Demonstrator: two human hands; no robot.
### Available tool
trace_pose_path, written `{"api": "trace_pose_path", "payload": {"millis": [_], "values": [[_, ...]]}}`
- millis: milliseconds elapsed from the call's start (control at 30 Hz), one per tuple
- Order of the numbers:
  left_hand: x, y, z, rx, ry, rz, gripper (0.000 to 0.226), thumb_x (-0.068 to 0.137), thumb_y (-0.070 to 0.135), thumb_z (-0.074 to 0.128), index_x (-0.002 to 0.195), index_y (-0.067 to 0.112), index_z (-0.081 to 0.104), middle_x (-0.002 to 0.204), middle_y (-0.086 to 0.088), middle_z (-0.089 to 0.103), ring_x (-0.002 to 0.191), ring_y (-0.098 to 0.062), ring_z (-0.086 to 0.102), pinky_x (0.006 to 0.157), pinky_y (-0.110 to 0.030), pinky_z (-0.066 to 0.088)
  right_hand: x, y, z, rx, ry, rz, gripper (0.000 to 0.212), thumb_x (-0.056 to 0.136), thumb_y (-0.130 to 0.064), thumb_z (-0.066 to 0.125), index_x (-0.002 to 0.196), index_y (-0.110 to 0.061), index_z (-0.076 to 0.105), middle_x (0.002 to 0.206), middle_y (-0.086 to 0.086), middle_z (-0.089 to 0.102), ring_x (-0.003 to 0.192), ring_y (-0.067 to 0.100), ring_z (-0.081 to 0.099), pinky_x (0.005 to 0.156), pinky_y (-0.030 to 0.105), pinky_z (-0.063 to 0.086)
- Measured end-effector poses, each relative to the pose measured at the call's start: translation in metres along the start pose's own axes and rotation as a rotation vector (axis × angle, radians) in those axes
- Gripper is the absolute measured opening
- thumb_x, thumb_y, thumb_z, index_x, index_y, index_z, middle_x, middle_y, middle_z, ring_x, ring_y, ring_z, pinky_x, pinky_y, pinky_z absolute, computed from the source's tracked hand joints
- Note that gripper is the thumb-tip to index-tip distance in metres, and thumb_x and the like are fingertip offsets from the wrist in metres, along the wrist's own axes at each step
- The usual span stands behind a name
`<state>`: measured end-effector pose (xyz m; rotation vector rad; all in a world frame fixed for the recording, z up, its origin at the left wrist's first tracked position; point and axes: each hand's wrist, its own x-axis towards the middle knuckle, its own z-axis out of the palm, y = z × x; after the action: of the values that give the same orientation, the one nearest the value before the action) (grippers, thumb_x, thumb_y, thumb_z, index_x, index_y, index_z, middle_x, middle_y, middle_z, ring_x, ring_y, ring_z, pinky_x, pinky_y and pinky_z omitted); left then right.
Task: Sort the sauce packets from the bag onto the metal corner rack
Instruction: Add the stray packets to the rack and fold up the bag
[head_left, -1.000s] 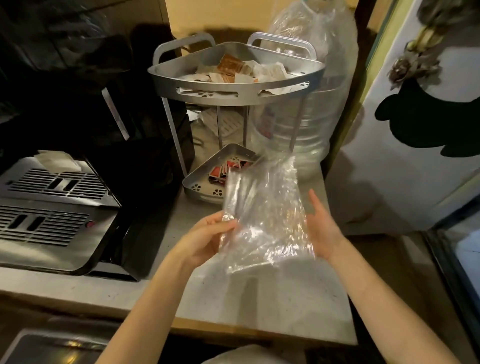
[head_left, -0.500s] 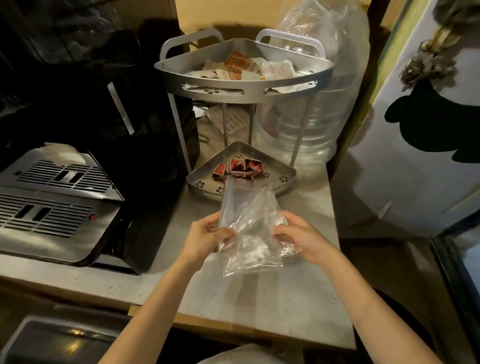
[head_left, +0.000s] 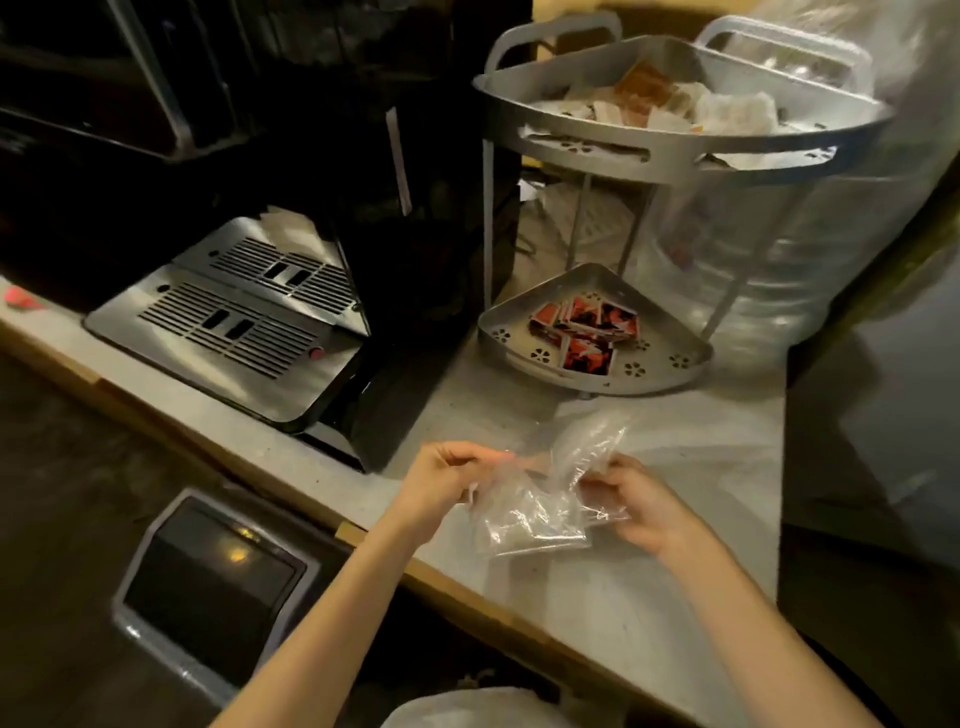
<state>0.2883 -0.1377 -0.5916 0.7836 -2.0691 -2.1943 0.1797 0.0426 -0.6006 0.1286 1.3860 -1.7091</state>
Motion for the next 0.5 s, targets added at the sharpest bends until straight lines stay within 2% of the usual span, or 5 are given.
{"api": "trace_pose_path", "payload": {"millis": [200,300,367,433,500], "values": [[-0.023,-0.012,-0.017,0.276,0.182,0.059,0.034,0.083,-0.014,0.048,0.082,0.008,0.074,0.074,0.007,0.071,0.046,0.003,0.055,0.045,-0.01,0.041,0.0,0.005,0.033,-0.128,-0.059,0.019,0.029,0.092,-0.009,0.034,0.075,-0.009,0.058,0.061,0.002,0.066,0.047,0.008,0.062,0.051,0.025,0.046],[-0.034,-0.024,-0.028,0.526,0.29,0.139,0.03,0.082,-0.007,0.054,0.087,0.014,0.075,0.095,0.004,0.071,0.071,0.001,0.062,0.067,-0.01,0.049,-0.003,0.005,0.054,-0.259,-0.23,0.012,0.034,0.094,-0.034,0.037,0.093,-0.01,0.062,0.083,0.005,0.064,0.062,0.013,0.064,0.054,0.026,0.049],[-0.044,-0.029,-0.034,0.645,0.389,0.25,0.026,0.078,-0.008,0.059,0.087,0.011,0.075,0.093,0.005,0.068,0.08,-0.002,0.06,0.079,-0.001,0.041,-0.008,0.005,0.071,-0.471,-0.276,-0.006,0.035,0.08,-0.051,0.053,0.097,-0.022,0.066,0.093,0.002,0.064,0.074,0.016,0.062,0.061,0.026,0.049],[-0.052,-0.037,-0.044,0.743,0.48,0.325,0.025,0.072,-0.01,0.061,0.08,0.008,0.076,0.085,-0.002,0.072,0.075,-0.01,0.062,0.076,0.001,0.038,-0.011,0.007,0.09,-0.686,-0.288,-0.084,0.031,0.065,-0.055,0.069,0.088,-0.033,0.067,0.097,-0.006,0.064,0.087,0.012,0.06,0.071,0.026,0.045],[-0.062,-0.047,-0.059,0.806,0.52,0.352,0.02,0.068,-0.008,0.063,0.068,0.008,0.075,0.073,-0.007,0.072,0.065,-0.017,0.065,0.069,-0.014,0.05,-0.012,0.016,0.108,-0.861,-0.329,-0.179,0.035,0.062,-0.05,0.076,0.092,-0.035,0.066,0.105,-0.011,0.063,0.099,0.008,0.057,0.08,0.026,0.045]]}}
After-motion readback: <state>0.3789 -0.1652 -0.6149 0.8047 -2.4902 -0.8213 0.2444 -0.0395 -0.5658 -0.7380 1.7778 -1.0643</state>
